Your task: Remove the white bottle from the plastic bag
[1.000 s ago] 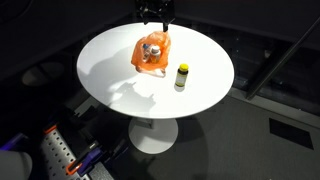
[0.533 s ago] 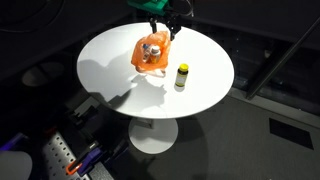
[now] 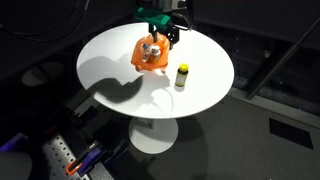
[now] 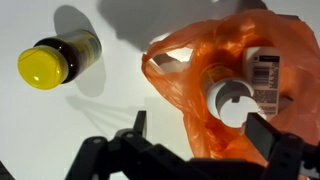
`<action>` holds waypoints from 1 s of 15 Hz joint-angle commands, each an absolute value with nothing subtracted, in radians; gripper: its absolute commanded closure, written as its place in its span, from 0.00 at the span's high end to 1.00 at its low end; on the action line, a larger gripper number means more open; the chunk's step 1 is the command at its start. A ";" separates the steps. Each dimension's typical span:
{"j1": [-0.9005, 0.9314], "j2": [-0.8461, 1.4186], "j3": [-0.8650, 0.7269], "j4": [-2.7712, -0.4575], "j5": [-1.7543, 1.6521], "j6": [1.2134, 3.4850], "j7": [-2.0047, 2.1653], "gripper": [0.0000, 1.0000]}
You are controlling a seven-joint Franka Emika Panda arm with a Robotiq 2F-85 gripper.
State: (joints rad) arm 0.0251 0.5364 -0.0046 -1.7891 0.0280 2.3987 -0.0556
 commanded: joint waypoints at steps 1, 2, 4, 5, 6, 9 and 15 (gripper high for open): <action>0.050 0.622 -0.004 -1.656 -0.001 2.302 -0.003 1.00; 0.057 0.639 -0.004 -1.632 -0.004 2.281 0.004 1.00; 0.068 0.673 0.002 -1.579 -0.003 2.232 0.008 1.00; 0.073 0.689 0.004 -1.553 -0.004 2.207 0.010 1.00; 0.078 0.705 0.007 -1.528 -0.004 2.179 0.009 1.00; 0.093 0.744 0.007 -1.465 -0.007 2.116 0.013 1.00; 0.105 0.809 0.004 -1.367 -0.025 2.042 0.009 0.74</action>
State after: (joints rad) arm 0.1021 0.7631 0.0024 -1.4508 0.0012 2.0963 -0.0174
